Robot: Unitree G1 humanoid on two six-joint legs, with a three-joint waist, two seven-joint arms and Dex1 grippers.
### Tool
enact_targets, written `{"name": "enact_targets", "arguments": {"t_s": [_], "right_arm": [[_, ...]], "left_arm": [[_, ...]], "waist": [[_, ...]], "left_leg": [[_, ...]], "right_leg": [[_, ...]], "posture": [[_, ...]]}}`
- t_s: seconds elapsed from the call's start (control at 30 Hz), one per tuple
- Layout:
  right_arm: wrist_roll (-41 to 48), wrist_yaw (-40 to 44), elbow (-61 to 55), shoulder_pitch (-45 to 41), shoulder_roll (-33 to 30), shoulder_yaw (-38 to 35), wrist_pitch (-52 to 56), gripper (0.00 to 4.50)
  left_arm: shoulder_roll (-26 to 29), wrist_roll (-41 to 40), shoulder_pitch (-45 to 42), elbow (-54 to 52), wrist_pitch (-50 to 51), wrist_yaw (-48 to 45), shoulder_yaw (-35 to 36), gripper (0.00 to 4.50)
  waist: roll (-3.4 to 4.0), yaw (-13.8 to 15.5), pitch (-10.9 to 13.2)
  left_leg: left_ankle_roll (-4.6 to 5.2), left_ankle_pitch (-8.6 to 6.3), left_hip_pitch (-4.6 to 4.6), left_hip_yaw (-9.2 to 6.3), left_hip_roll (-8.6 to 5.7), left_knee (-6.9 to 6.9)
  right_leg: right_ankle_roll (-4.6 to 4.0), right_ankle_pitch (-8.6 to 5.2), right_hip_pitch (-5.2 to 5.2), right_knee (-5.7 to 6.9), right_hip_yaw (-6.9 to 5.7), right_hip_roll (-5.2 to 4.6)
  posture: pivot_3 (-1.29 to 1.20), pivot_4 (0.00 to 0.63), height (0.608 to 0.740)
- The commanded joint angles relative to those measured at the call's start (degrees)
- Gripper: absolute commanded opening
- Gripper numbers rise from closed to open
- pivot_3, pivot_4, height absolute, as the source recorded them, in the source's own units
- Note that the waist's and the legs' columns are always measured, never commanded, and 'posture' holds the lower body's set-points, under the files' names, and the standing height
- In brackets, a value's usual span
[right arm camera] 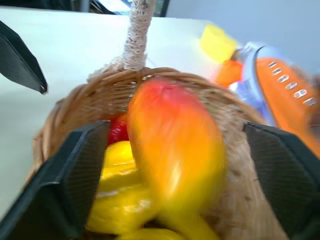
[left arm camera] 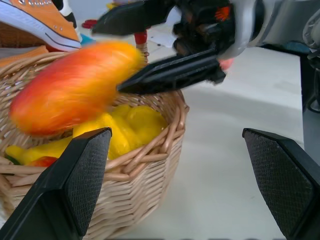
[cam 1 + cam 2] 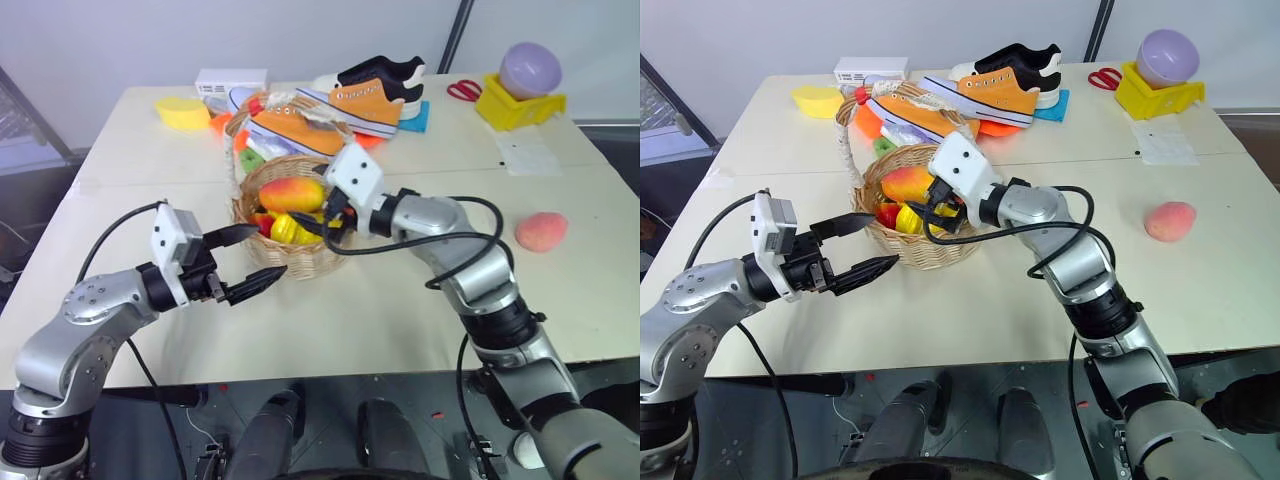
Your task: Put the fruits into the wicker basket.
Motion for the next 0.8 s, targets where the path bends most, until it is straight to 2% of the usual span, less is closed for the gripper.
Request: {"name": "enact_targets", "arguments": {"t_s": [0.03, 0.17, 0.3, 0.4, 0.6, 0.8], "right_arm": [[7.3, 5.5, -14.1, 6.2, -5.4, -8.0, 0.6, 4.46], [19.5, 6.3, -20.8, 16.5, -10.8, -25.1, 9.0, 4.46], [17.8, 3.3, -14.2, 25.6, -15.3, -39.4, 9.2, 4.46], [13.3, 0.8, -6.3, 31.5, -17.4, -45.2, 5.8, 4.46], [3.7, -9.0, 9.3, 33.1, -17.1, -46.4, -4.1, 4.46], [1.8, -10.3, 20.9, 28.9, -16.8, -42.9, -9.2, 4.46]], "left_arm": [[-1.2, -1.2, -3.0, -1.9, 0.3, 0.3, -2.0, 4.50], [-3.1, -1.3, -5.9, -1.8, 0.8, 0.3, -5.0, 4.50], [-4.8, -1.1, -8.8, -0.8, 0.7, -0.4, -7.8, 4.50], [-6.0, -0.2, -10.8, -0.2, 0.4, -1.2, -10.4, 4.50], [-9.1, 1.3, -13.8, 0.8, -0.1, -0.9, -13.9, 4.50], [-9.9, 2.5, -14.8, 0.0, 0.1, -1.0, -15.4, 4.50]], "waist": [[-0.02, 0.5, 0.0], [-0.05, 1.0, 0.0], [-0.06, 1.2, 0.0], [-0.06, 1.2, 0.0], [-0.02, 0.8, 0.0], [-0.02, 0.7, 0.0]], "left_leg": [[0.00, 0.00, -0.02, 0.00, 0.00, 0.02], [0.03, -0.02, -0.05, 0.01, 0.01, 0.11], [0.03, -0.03, -0.01, 0.07, 0.06, 0.25], [0.05, -0.04, 0.00, 0.10, 0.07, 0.29], [0.17, 0.03, 0.00, 0.25, 0.11, 0.33], [0.22, 0.07, 0.05, 0.27, 0.14, 0.39]], "right_leg": [[0.00, 0.00, 0.02, 0.00, 0.00, -0.01], [-0.06, -0.04, 0.10, -0.06, 0.00, -0.06], [-0.14, -0.08, 0.42, -0.06, 0.01, -0.04], [-0.15, -0.09, 0.55, -0.18, -0.02, -0.04], [-0.13, -0.07, 0.54, -0.19, -0.01, -0.02], [-0.12, -0.07, 0.62, -0.19, -0.01, 0.04]], "posture": [[0.00, 0.150, 0.740], [0.00, 0.150, 0.740], [0.00, 0.150, 0.740], [0.00, 0.150, 0.740], [0.00, 0.150, 0.740], [0.00, 0.150, 0.740]]}}
